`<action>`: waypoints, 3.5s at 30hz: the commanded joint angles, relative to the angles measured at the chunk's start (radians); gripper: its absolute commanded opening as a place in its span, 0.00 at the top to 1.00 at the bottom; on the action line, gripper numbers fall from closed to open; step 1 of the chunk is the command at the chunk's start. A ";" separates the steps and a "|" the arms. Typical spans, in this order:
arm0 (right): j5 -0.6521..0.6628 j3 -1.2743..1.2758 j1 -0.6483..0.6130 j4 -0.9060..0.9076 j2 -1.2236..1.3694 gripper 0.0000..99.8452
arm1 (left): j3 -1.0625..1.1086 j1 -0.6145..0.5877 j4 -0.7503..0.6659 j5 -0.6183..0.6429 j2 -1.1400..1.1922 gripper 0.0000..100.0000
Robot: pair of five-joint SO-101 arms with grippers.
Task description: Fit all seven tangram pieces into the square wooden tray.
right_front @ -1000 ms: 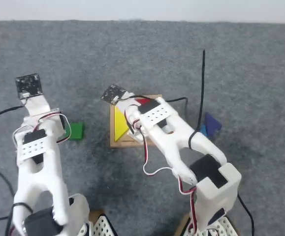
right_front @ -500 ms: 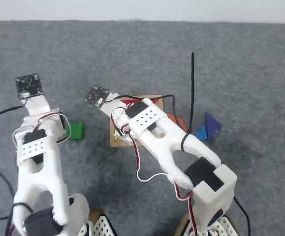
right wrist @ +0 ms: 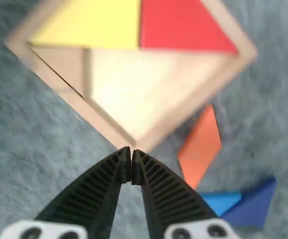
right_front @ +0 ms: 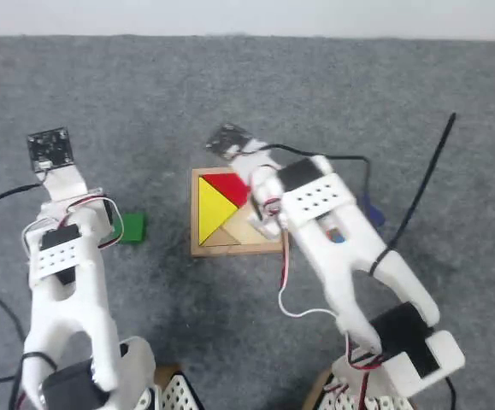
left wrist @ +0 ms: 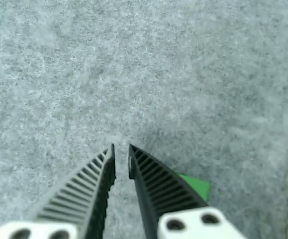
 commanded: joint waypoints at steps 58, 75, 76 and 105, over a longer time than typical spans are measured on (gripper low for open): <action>-0.110 -0.051 0.585 -0.214 0.328 0.96 | 0.015 0.061 -0.020 -0.107 -0.018 0.95; -0.143 -0.173 0.581 -0.050 0.188 0.99 | 0.015 0.063 -0.020 -0.107 -0.018 0.95; -0.161 -0.186 0.579 -0.036 0.162 0.99 | 0.015 0.063 -0.020 -0.107 -0.018 0.95; -0.163 -0.589 0.021 0.130 0.496 0.99 | 0.016 0.063 -0.020 -0.109 -0.017 0.95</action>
